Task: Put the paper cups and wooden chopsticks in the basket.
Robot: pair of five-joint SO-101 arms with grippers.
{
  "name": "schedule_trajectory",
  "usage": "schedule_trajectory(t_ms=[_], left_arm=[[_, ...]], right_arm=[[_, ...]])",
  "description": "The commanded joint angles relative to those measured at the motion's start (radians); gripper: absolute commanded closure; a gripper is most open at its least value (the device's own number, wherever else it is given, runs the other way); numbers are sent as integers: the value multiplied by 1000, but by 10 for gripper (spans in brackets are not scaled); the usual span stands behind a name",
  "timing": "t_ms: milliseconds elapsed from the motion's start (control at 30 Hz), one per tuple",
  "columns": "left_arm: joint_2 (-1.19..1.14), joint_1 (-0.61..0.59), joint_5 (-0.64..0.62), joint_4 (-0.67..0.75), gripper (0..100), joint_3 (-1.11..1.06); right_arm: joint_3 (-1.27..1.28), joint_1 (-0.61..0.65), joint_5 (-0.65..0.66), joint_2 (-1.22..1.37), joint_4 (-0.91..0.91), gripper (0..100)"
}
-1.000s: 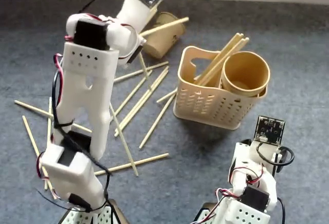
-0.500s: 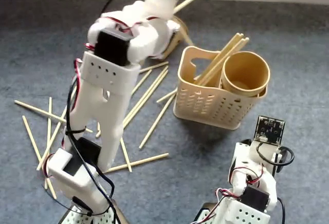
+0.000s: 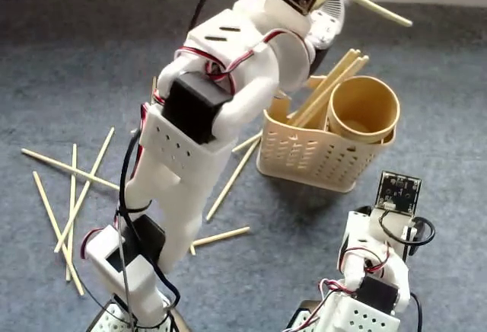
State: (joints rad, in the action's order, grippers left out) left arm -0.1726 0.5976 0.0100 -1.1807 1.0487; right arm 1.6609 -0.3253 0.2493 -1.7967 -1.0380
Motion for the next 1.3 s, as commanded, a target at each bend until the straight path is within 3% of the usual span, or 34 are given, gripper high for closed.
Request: schedule_trajectory(t_ms=[0,200,300,600,900,1100,1267], left_arm=[[-15,45,-11,63,996,39],[-114,61,-60,60,995,33],[-147,36,-110,-18,995,39],[-165,-25,-109,-256,995,33],[-156,-67,-104,-276,995,-25],[-153,-50,-109,-345,891,-18],[-154,-41,-109,-393,925,-21]], right_arm=[[79,8,-8,-4,22,663],[79,8,-8,-4,22,663],[79,8,-8,-4,22,663],[79,8,-8,-4,22,663],[79,7,-8,-4,22,663],[81,7,23,-4,24,663],[81,7,23,-5,24,663]])
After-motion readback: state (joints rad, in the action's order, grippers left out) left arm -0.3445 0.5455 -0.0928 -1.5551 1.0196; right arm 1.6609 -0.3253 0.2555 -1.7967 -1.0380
